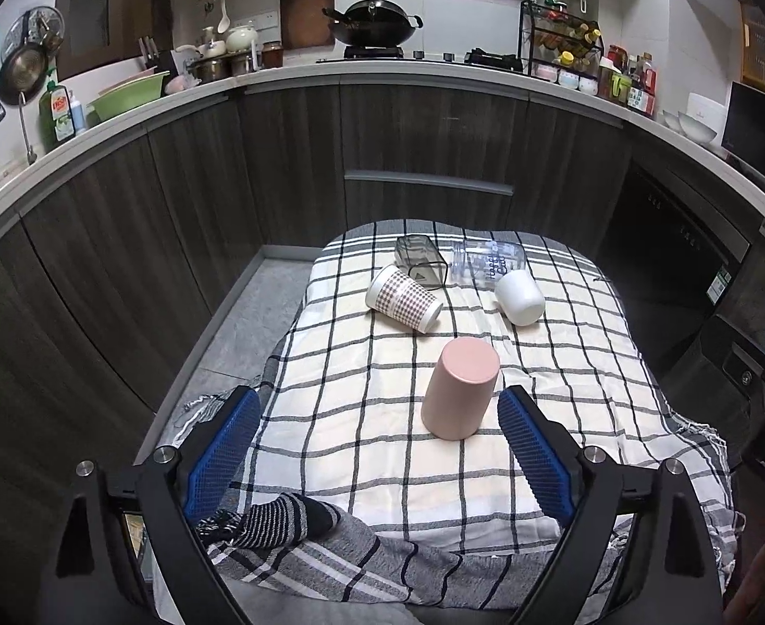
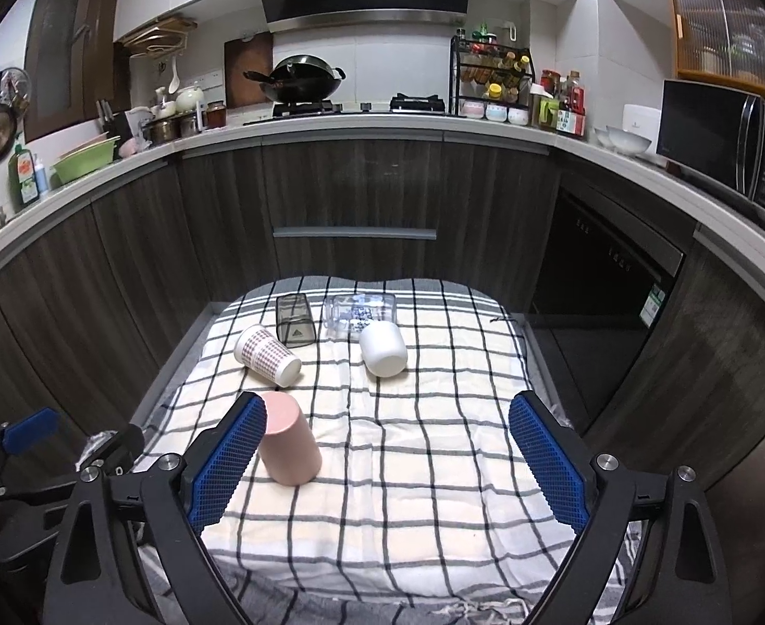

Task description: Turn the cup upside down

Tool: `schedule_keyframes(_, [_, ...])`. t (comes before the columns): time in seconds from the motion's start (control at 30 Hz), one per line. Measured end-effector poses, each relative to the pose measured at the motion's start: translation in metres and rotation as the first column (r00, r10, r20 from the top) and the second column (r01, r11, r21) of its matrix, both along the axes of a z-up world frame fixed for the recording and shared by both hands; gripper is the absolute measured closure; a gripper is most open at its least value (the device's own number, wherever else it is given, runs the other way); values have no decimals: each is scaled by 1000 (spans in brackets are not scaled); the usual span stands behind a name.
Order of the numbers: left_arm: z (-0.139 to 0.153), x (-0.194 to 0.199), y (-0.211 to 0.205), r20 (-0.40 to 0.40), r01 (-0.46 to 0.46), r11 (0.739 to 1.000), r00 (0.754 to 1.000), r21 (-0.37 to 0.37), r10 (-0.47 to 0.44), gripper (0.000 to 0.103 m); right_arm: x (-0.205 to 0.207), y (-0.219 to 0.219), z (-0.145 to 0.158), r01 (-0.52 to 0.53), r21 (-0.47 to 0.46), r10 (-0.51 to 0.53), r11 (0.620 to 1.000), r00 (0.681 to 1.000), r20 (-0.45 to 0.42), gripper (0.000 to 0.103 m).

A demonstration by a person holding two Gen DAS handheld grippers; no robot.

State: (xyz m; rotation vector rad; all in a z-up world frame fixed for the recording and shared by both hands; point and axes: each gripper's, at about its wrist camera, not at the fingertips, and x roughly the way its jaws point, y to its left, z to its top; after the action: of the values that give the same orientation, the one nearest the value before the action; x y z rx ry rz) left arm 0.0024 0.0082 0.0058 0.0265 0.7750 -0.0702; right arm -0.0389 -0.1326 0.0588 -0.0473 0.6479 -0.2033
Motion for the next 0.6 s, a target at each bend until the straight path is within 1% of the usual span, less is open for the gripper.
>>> schedule_keyframes(0.27, [6,-5,3,17,-3,1000,1000,-9,3,9,-2,4,5,2,-4,-2,1000,1000,12,8])
schedule_keyframes(0.6, [6,-5,2,13,-1,1000,1000,-12,1,9,-3,4,6,1,0,-1,1000,1000,10,8])
